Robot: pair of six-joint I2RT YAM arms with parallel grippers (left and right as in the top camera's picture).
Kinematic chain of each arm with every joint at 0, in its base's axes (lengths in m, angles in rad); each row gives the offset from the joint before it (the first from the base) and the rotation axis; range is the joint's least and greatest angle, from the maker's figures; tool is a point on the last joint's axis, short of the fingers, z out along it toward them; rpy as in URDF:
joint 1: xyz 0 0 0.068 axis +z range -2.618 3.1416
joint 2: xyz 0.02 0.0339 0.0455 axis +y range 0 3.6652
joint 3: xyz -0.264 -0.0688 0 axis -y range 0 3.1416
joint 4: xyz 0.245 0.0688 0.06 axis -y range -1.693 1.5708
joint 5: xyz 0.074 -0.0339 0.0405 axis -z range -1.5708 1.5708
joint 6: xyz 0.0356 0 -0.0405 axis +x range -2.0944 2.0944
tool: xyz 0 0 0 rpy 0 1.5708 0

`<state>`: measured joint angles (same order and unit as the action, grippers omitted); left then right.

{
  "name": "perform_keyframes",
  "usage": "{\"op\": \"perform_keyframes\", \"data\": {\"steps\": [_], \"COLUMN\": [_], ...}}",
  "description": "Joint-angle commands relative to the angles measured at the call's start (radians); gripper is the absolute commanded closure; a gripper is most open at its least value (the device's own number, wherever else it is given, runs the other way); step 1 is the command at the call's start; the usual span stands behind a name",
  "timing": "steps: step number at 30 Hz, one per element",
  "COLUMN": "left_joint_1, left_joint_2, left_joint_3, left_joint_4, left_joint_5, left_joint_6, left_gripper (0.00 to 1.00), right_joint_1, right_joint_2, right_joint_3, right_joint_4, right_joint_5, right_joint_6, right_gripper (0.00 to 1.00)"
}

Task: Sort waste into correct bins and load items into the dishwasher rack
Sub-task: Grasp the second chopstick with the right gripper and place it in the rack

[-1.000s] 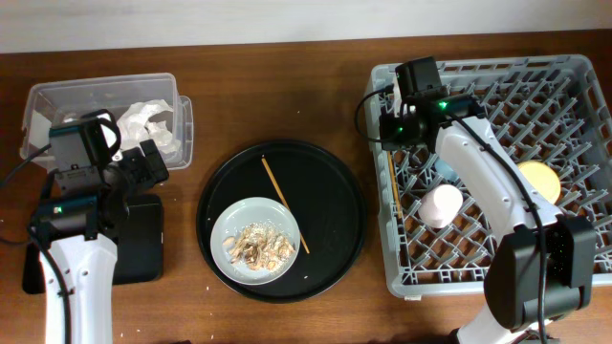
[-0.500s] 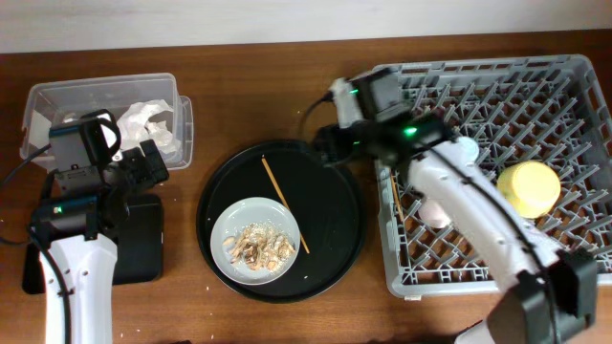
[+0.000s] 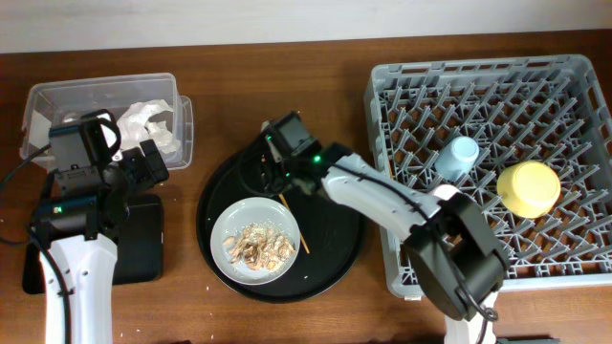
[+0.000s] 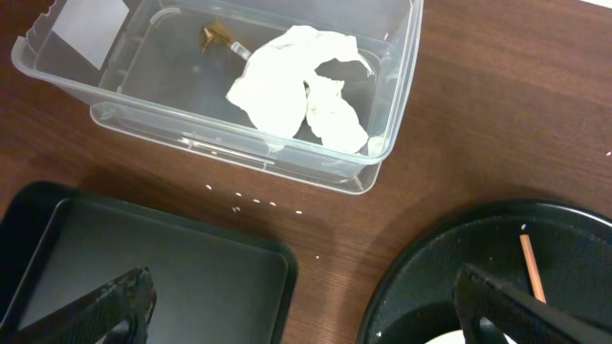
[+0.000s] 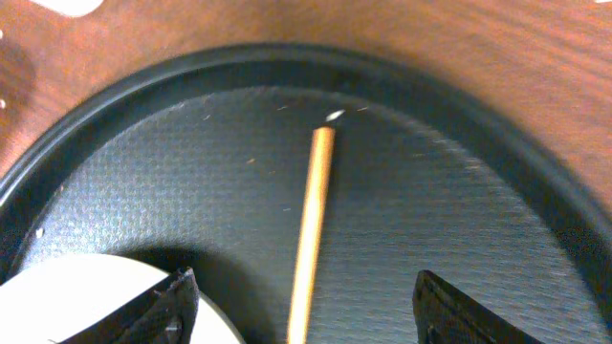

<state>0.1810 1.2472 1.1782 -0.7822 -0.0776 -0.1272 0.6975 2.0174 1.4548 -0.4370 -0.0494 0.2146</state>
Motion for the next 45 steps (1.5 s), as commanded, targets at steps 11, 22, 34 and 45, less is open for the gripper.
{"op": "perform_keyframes", "data": {"steps": [11,22,34,45], "left_joint_1": [0.005,0.005,0.005,0.005], "left_joint_2": [-0.007,-0.007,-0.007,-0.007], "left_joint_3": [0.002,0.002,0.002,0.002], "left_joint_4": [0.002,0.002,0.002,0.002], "left_joint_5": [0.007,0.007,0.007,0.007], "left_joint_6": [0.008,0.008,0.008,0.008], "left_gripper": [0.01,0.01,0.01,0.01], "right_joint_1": [0.042,0.090,-0.022,-0.479], "right_joint_2": [0.136,0.137,-0.125,-0.391], "right_joint_3": [0.003,0.004,0.004,0.003], "right_joint_4": [0.004,-0.021,-0.164,-0.294], "right_joint_5": [0.085,0.158,0.182,0.106], "right_joint_6": [0.057,0.117,0.115,-0.043], "right_gripper": [0.56,0.89,0.96,0.96]}}
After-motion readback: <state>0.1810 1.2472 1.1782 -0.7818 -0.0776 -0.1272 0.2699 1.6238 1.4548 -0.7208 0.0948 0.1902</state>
